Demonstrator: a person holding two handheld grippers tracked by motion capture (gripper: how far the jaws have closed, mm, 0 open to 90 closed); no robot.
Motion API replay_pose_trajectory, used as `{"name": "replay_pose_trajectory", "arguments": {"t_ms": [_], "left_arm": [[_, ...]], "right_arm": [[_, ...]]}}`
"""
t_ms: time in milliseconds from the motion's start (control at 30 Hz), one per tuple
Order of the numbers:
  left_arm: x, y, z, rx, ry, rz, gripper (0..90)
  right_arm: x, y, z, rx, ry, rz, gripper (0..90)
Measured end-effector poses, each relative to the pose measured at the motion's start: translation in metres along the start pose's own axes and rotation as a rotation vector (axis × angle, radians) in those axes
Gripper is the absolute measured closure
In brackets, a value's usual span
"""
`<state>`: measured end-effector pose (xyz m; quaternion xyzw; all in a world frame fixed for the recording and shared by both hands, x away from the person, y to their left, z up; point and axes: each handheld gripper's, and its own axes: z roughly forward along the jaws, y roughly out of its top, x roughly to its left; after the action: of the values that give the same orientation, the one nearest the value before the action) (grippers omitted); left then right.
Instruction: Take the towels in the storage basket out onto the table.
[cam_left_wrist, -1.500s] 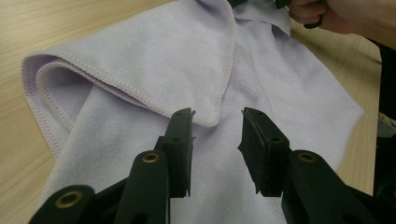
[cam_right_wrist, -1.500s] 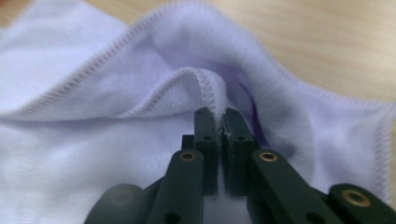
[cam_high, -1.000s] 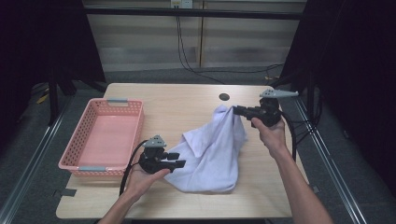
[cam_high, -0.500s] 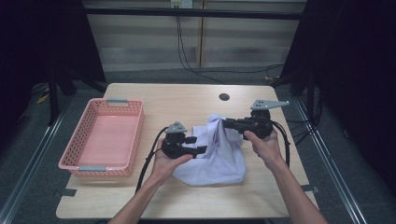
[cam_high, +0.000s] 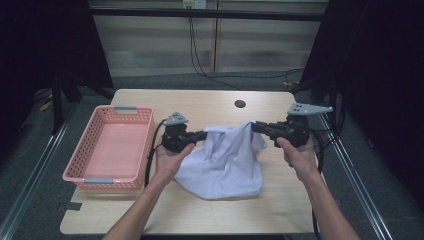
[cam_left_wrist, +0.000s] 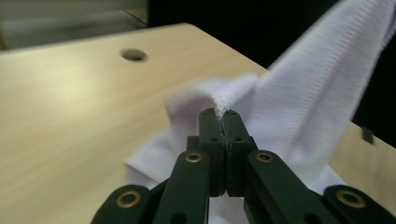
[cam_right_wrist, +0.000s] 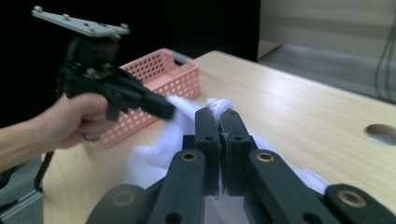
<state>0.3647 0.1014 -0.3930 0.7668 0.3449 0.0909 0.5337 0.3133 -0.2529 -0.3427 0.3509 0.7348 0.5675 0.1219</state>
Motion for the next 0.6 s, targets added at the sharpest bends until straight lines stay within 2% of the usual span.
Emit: {"name": "replay_pose_trajectory", "arguments": {"t_ms": [33,67,100,133,167,200,267,300,333,433,467,500,533,567,600], "left_arm": [[0.0,0.0,0.0,0.0,0.0,0.0,89.0],[0.006,0.003,-0.006,-0.021,0.013,-0.025,89.0],[0.01,0.004,-0.007,-0.003,0.004,-0.015,87.6],[0.01,0.004,-0.007,-0.003,0.004,-0.015,81.5],[0.009,0.0,-0.004,0.025,0.018,-0.022,67.2],[0.008,-0.003,-0.004,0.032,0.026,-0.013,60.1],[0.007,-0.006,-0.005,0.02,0.011,-0.018,52.4],[0.006,-0.01,-0.006,0.018,-0.001,-0.015,52.4],[0.005,-0.012,-0.008,0.016,-0.008,-0.01,48.4],[-0.004,-0.028,-0.004,0.033,-0.078,0.006,51.1],[-0.013,-0.042,0.009,0.081,-0.134,0.027,55.2],[-0.013,-0.042,0.009,0.081,-0.134,0.027,55.2],[-0.021,-0.054,0.022,0.099,-0.172,0.03,54.5],[-0.021,-0.054,0.022,0.099,-0.172,0.03,52.0],[-0.029,-0.06,0.033,0.116,-0.188,0.041,49.0]], "right_arm": [[0.0,0.0,0.0,0.0,0.0,0.0,88.1],[-0.001,0.001,-0.004,-0.012,-0.002,0.004,88.1],[-0.003,0.001,-0.013,-0.031,-0.006,0.012,88.1],[-0.003,0.001,-0.013,-0.031,-0.006,0.012,88.1],[-0.002,-0.003,-0.015,-0.013,0.0,0.009,88.1],[-0.001,-0.006,-0.013,0.001,0.003,0.009,88.1],[0.001,-0.01,-0.011,0.021,0.001,0.005,88.1],[0.003,-0.015,-0.007,0.04,0.005,0.005,88.1],[0.004,-0.023,-0.003,0.06,0.014,0.007,88.1],[0.004,-0.037,0.007,0.092,0.031,0.026,88.1],[0.004,-0.045,0.014,0.106,0.045,0.037,88.0],[0.004,-0.045,0.014,0.106,0.045,0.037,88.0],[0.006,-0.046,0.016,0.107,0.053,0.037,88.1],[0.006,-0.046,0.016,0.107,0.053,0.037,88.1],[0.009,-0.042,0.016,0.095,0.065,0.037,88.1]]}}
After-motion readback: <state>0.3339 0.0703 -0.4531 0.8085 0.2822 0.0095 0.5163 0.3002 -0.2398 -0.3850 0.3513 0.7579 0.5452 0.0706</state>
